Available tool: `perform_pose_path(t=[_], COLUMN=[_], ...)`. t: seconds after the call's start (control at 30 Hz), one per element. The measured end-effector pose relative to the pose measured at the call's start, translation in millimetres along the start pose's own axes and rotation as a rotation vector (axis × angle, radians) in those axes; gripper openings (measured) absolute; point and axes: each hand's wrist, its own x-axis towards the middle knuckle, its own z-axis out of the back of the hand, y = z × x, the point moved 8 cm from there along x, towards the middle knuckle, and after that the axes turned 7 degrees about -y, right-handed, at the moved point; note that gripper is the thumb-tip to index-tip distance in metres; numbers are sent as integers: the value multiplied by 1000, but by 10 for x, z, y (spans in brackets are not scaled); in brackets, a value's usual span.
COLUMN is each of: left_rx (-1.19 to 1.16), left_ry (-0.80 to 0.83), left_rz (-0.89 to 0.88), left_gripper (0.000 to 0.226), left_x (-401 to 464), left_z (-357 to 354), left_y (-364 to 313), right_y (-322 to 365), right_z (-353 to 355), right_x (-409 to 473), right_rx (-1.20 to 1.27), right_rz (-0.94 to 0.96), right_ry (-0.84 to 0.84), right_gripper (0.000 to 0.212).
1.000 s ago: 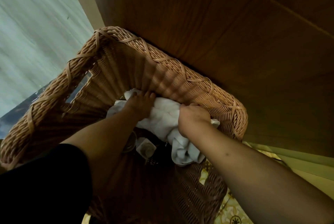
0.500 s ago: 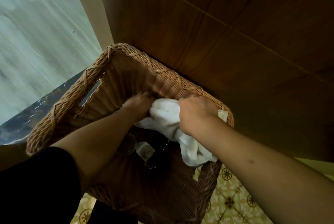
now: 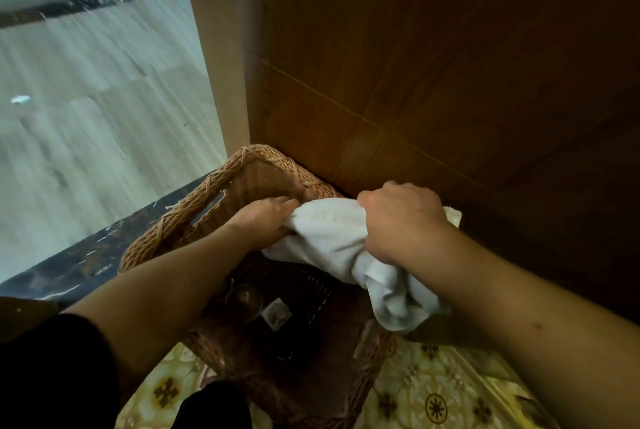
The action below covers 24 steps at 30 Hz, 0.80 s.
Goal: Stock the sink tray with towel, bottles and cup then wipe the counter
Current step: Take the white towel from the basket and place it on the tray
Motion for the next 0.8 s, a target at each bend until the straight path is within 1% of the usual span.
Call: perform_pose_path(t=[0.2, 0.3, 0.33, 0.4, 0.47, 0.5, 0.63, 0.73, 0.8], left_rx=[50, 72, 81, 103, 141, 164, 236, 244, 276], left_ry=[-223, -336, -371, -451, -503, -525, -596, -648, -698], left_rz=[-2, -1, 2, -1, 11, 22, 46, 94, 161], left_gripper=[27, 28, 31, 36, 35, 34, 41, 31, 25], left_x=[-352, -559, -632, -792, -968, -1072, -1597, -2153, -2661], left_z=[695, 1060, 1174, 1395, 1598, 1701, 2138, 2477, 2679], left_y=[-279, -437, -489, -588, -647, -661, -669, -580, -452], right_y=[-149, -221, -237, -257, -268, -258, -25, 301, 621], right_z=[552, 850, 954, 1171, 1397, 1506, 1892, 2172, 2335], right_x=[-315, -474, -537, -675, -816, -889, -1176, -1408, -1581], right_rx=[-97, -84, -52, 27, 44, 39, 36, 63, 73], right_rz=[85, 120, 141, 196, 227, 233, 306, 377, 445], right_ry=[-188, -259, -288, -362, -441, -477, -591, -697, -757], right_gripper=[43, 47, 44, 32, 21, 21, 22, 24, 23])
